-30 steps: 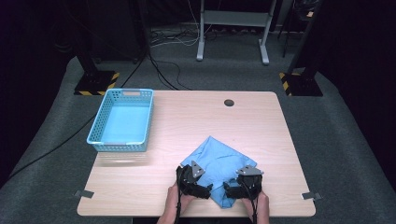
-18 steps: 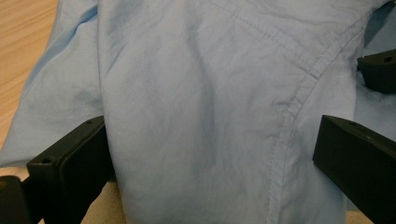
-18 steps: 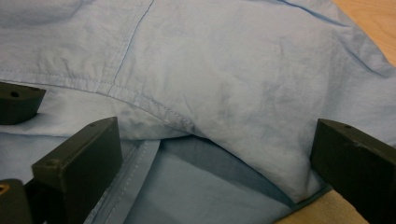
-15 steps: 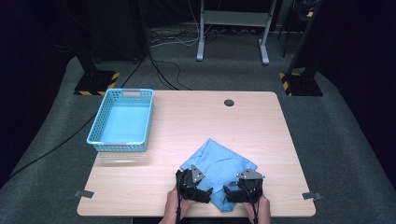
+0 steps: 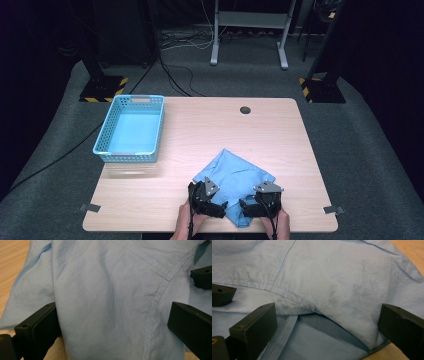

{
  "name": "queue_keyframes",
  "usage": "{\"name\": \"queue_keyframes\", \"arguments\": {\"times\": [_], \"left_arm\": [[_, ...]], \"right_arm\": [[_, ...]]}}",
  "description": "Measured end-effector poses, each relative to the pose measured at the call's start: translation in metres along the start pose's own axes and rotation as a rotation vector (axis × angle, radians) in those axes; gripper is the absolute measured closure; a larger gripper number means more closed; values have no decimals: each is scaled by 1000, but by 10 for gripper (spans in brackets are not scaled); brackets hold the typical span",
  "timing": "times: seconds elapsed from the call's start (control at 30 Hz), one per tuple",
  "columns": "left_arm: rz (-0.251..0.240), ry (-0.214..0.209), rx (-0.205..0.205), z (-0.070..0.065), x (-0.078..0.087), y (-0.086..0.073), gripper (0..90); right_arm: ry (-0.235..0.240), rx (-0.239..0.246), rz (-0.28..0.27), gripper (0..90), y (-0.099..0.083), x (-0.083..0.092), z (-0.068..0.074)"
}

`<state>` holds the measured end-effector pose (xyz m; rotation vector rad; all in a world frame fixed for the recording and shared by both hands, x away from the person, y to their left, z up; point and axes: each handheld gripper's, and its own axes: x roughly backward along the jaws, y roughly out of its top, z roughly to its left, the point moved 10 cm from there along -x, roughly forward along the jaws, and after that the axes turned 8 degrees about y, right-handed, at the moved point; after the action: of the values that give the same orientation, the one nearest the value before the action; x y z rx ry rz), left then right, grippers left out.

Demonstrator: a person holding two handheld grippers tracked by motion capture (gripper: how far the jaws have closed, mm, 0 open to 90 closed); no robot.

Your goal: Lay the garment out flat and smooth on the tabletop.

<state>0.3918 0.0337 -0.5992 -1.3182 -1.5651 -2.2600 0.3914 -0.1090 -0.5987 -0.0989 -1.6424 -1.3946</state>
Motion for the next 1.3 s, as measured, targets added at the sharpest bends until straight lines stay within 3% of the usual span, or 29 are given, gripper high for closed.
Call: {"name": "queue_keyframes", "arguments": {"times": [0.17, 0.27, 0.43, 0.63, 0.77, 0.93, 1.3], "left_arm": [[-11, -39, 12, 6, 2, 1, 18], [-25, -25, 35, 19, 6, 5, 15], [-43, 45, 82, 52, 8, 13, 16], [-20, 109, 130, 88, -3, 13, 16], [12, 148, 145, 103, -14, 10, 16], [22, 143, 169, 109, -21, 5, 11], [17, 123, 146, 108, -20, 5, 14]], "right_arm": [[0, 0, 0, 16, 0, 0, 0], [0, -1, 0, 16, 0, 0, 0], [0, -2, 0, 16, 0, 0, 0], [0, -1, 0, 16, 0, 0, 0], [0, -3, 0, 15, 0, 0, 0], [0, -2, 0, 15, 0, 0, 0], [-8, -6, -2, 15, 0, 0, 1]]}}
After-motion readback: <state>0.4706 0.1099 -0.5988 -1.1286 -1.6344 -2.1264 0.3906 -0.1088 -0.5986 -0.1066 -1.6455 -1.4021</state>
